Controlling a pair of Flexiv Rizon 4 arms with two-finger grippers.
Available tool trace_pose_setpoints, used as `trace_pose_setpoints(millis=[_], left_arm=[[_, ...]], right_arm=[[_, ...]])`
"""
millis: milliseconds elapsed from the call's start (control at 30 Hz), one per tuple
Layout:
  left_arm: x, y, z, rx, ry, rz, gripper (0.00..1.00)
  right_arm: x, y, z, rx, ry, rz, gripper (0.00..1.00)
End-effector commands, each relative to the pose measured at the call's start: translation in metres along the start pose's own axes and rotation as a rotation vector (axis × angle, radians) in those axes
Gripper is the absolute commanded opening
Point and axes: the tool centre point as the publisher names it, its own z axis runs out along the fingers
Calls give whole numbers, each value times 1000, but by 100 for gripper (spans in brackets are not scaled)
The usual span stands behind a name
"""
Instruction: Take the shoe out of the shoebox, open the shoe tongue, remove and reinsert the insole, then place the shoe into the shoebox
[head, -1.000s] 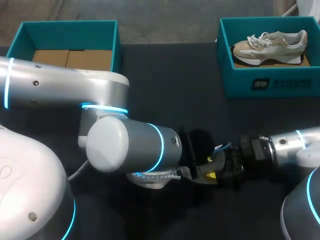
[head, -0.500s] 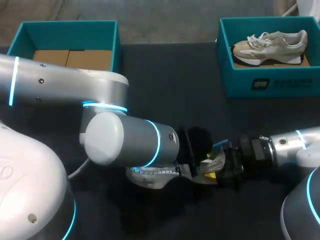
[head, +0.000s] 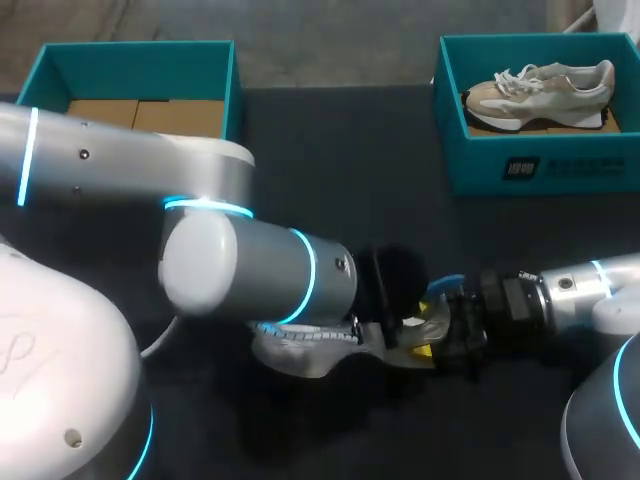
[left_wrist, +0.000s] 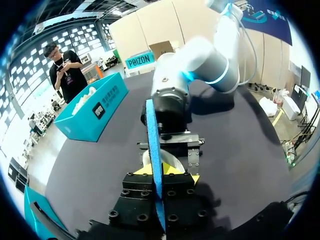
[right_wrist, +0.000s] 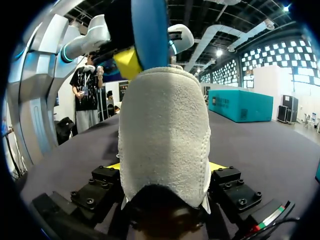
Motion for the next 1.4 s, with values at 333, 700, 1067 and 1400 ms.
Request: trace_pose_setpoints(millis=[333,700,1067,1400], left_arm=[[-20,-34,-8,-61,71,-1,0],[-18,-60,-11,-73,197,-8,0],[-21,-94,-39,-65,307,-14,0],[-17,-125,-77,6,366,7,0]], right_arm=[[0,1,2,2,-1,0,0],[0,1,2,2,-1,0,0],[0,1,2,2,-1,0,0],[0,1,2,2,-1,0,0]])
